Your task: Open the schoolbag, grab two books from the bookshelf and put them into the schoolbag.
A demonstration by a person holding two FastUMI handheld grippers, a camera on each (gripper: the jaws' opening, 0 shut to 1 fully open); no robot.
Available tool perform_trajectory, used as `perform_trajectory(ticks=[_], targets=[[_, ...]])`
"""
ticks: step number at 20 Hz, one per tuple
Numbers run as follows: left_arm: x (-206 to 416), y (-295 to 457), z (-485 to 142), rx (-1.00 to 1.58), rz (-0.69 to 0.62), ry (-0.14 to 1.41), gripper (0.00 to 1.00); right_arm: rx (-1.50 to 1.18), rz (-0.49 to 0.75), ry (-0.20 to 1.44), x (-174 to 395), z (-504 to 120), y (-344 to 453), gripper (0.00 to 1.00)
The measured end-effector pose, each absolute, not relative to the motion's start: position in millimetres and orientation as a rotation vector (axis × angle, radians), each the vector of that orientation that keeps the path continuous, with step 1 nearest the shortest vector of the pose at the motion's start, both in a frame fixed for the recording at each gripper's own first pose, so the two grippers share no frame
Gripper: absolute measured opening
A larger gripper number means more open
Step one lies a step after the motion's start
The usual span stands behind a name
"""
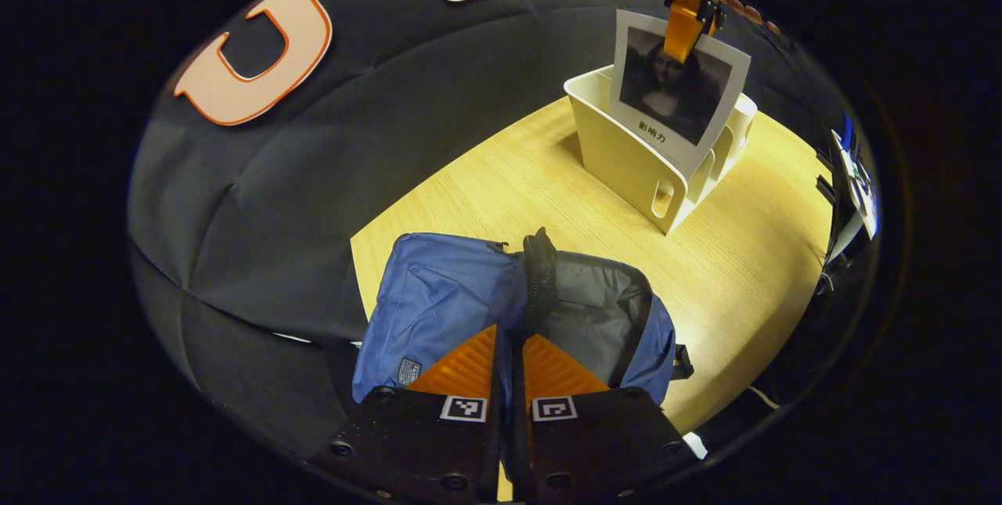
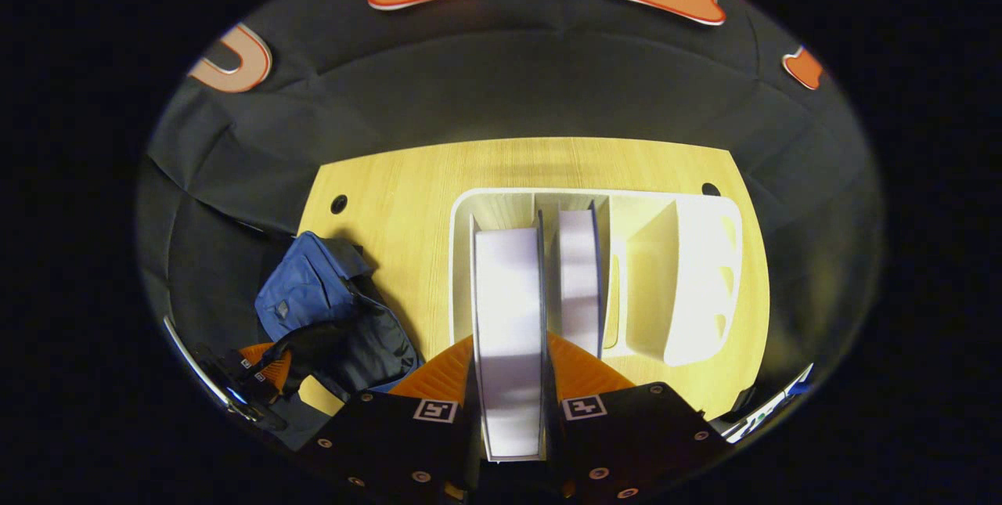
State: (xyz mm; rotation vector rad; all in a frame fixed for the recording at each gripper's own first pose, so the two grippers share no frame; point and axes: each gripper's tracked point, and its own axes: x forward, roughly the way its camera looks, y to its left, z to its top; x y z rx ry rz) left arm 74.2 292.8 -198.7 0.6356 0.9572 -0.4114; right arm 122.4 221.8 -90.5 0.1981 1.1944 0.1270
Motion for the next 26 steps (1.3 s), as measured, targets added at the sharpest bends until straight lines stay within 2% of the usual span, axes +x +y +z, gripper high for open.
perform_trajectory(ticks=[8, 9, 10, 16, 17, 18, 26], targets=[[77, 290, -194, 0.68, -0.429, 0.964, 0.07, 0.324, 0.142, 1.134, 95, -81, 212, 0.34], [77, 291, -194, 0.682, -0.433, 0.966, 0.07, 0.363, 0.152, 1.138, 90, -80, 214, 0.41], [77, 292, -195, 0.689, -0.438, 0.968, 0.07, 0.397, 0.162, 1.136, 85, -76, 216, 0.33], [79, 293, -197, 0.7, -0.451, 0.976, 0.07, 0.547, 0.199, 1.079, 61, -60, 214, 0.31], [80, 292, -196, 0.699, -0.451, 0.977, 0.07, 0.572, 0.199, 1.074, 56, -62, 213, 0.23], [80, 292, -196, 0.693, -0.449, 0.982, 0.07, 0.595, 0.195, 1.072, 51, -65, 212, 0.31], [82, 290, -186, 0.687, -0.451, 0.996, 0.07, 0.862, 0.244, 1.029, 18, -60, 221, 0.3]])
